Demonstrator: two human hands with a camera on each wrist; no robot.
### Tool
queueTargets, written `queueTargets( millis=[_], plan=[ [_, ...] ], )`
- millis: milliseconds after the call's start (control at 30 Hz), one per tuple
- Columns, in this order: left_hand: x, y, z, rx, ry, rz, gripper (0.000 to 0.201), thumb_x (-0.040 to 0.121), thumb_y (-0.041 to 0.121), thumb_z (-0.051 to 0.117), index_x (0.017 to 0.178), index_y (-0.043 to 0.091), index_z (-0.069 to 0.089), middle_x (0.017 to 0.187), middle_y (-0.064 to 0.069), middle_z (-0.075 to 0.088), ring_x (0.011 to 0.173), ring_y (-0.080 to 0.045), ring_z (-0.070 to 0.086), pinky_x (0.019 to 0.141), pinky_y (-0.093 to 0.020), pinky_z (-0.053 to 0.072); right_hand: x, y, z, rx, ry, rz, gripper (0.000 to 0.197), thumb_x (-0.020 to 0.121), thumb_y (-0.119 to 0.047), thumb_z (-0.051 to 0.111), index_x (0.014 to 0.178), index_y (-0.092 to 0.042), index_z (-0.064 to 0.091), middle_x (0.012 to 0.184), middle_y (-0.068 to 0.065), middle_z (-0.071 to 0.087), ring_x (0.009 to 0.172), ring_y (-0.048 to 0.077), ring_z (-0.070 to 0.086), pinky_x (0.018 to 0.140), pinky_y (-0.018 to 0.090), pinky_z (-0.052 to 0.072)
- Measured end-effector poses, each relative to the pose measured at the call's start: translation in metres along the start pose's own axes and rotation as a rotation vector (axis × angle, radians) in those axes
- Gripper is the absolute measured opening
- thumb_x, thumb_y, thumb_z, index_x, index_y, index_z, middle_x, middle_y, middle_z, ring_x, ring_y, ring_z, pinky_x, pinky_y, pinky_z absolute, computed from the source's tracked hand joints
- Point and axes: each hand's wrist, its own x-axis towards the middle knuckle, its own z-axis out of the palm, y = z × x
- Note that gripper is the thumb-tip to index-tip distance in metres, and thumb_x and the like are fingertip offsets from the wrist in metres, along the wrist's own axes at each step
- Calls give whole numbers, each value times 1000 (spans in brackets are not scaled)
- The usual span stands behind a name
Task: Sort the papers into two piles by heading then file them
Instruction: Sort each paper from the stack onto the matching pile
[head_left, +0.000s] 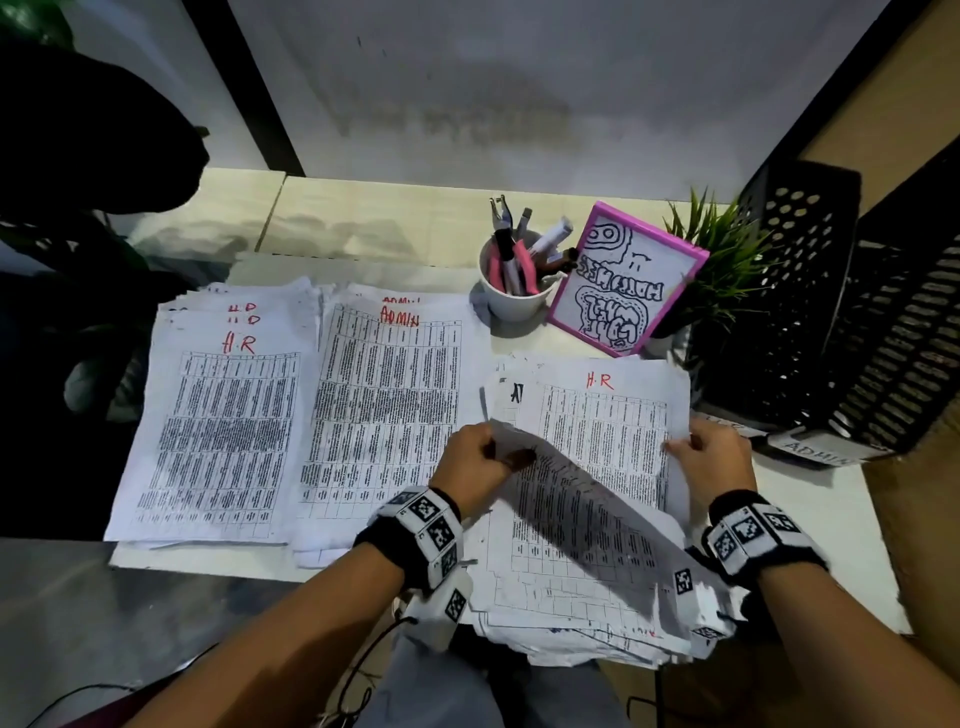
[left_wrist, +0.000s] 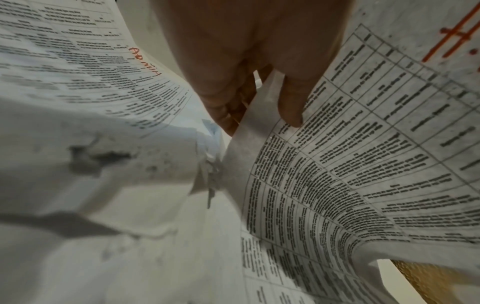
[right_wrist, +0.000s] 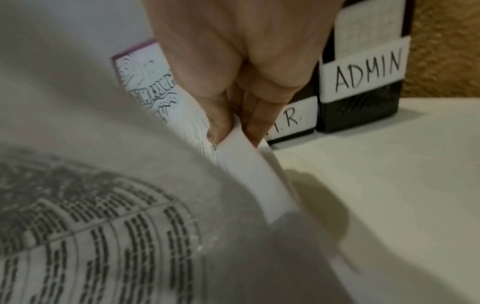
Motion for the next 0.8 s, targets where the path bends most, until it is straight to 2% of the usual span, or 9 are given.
queueTargets(
  millis=[100, 167, 267, 400, 467, 533, 600, 700, 800],
  plan=[
    [7, 0, 5, -61, 58, 0, 24, 73, 2, 76, 92, 15, 71, 105, -3, 68, 101, -19, 64, 93, -40, 51, -3, 4, -11, -43, -1, -120, 17, 92, -9, 58, 106, -6, 68, 84, 7, 66, 72, 19, 56, 68, 25, 42],
    [10, 3, 8, -51, 58, -5, 44, 71, 1, 77, 111, 14, 61, 104, -1, 67, 99, -18, 64, 88, -32, 54, -4, 11, -20, 149, -35, -148, 24, 90, -13, 62, 113, -12, 70, 100, 6, 70, 88, 15, 61, 72, 18, 48],
    [14, 10, 11, -122, 9, -11, 58, 71, -9, 73, 123, 6, 51, 107, -6, 67, 99, -19, 65, 73, -19, 56, -17, 15, -29, 645, -85, -113, 19, 75, -13, 73, 87, -28, 77, 97, -3, 74, 102, 20, 64, 87, 22, 53],
    [18, 7, 14, -111, -22, 27, 66, 70, -11, 73, 129, 8, 51, 110, 4, 60, 97, -4, 58, 72, -9, 51, -38, 12, -36, 829, -217, -164, 39, 48, -33, 85, 74, -5, 76, 92, 16, 73, 92, 29, 70, 80, 26, 56],
    [19, 1, 15, -97, -7, 25, 49, 69, 0, 78, 115, 13, 65, 107, 0, 66, 95, -14, 63, 78, -18, 54, -42, 15, -38, 835, -276, -149, 53, 42, -42, 87, 71, 1, 74, 94, 23, 72, 91, 29, 70, 82, 29, 56],
    [14, -1, 17, -94, 33, 8, 14, 71, 13, 73, 79, 24, 74, 79, 5, 71, 74, -17, 65, 68, -33, 54, -46, 13, -39, 896, -313, -119, 41, 49, -35, 84, 67, 1, 74, 91, 24, 72, 88, 29, 71, 81, 31, 57],
    [12, -7, 18, -58, 47, -10, 27, 79, 3, 64, 61, 23, 68, 60, 7, 64, 59, -11, 58, 59, -28, 46, -49, 10, -40, 1039, -319, -59, 16, 68, -16, 65, 68, -5, 76, 83, 15, 74, 80, 23, 72, 73, 26, 57],
    [10, -4, 19, -151, 28, -65, 21, 71, -2, 71, 87, 12, 73, 92, -12, 73, 92, -28, 68, 86, -44, 54, -50, 13, -41, 1284, -385, 105, 29, 76, -34, 61, 93, -14, 75, 93, 7, 73, 87, 18, 70, 75, 28, 57],
    [11, 1, 19, -206, 74, -91, 30, 70, 2, 73, 94, 20, 71, 104, -10, 72, 103, -27, 65, 97, -48, 49, -43, 22, -40, 1125, -456, 125, 84, 56, -67, 75, 118, -12, 62, 115, 11, 68, 103, 23, 65, 82, 32, 56]
  ],
)
